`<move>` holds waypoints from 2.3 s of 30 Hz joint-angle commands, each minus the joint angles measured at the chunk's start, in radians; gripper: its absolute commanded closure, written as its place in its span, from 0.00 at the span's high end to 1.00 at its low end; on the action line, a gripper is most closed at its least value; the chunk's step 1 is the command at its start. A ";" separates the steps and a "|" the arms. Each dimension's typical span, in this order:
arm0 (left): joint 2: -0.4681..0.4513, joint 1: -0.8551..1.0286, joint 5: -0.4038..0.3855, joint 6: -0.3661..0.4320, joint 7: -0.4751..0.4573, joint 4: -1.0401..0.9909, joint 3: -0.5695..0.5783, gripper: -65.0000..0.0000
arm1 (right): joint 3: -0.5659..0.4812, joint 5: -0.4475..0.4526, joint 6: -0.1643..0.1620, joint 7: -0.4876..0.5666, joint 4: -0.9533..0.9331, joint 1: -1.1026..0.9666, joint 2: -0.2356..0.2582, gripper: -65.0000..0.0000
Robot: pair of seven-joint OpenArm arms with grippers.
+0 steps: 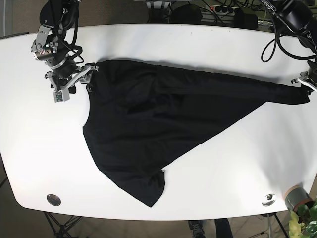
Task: Fold the T-shirt properly
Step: 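Lay the shirt down on the table with both grippers, then release the right gripper and regrasp the shirt's edge further along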
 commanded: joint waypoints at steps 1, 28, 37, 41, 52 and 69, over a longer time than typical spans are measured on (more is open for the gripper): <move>-0.029 -0.011 -0.014 0.002 -0.024 0.020 -0.004 0.00 | 0.002 0.004 0.003 0.028 0.019 0.045 0.010 0.65; -0.025 -0.014 -0.014 0.002 -0.024 0.041 -0.001 0.00 | -0.281 -0.001 -0.006 0.270 -0.998 0.833 0.223 0.67; -0.025 -0.014 -0.014 0.002 -0.024 0.054 0.034 0.00 | -0.492 -0.001 -0.006 0.566 -1.351 0.965 0.228 0.85; -0.025 -0.014 -0.014 0.002 -0.024 0.054 0.033 0.00 | -0.532 -0.001 -0.006 0.625 -1.404 0.967 0.225 0.82; -0.028 -0.014 -0.014 0.002 -0.024 0.054 0.031 0.00 | -0.535 -0.001 -0.006 0.628 -1.408 0.930 0.182 0.82; -0.039 -0.014 -0.014 0.002 -0.024 0.054 0.028 0.00 | -0.535 -0.001 -0.008 0.631 -1.408 0.913 0.087 0.68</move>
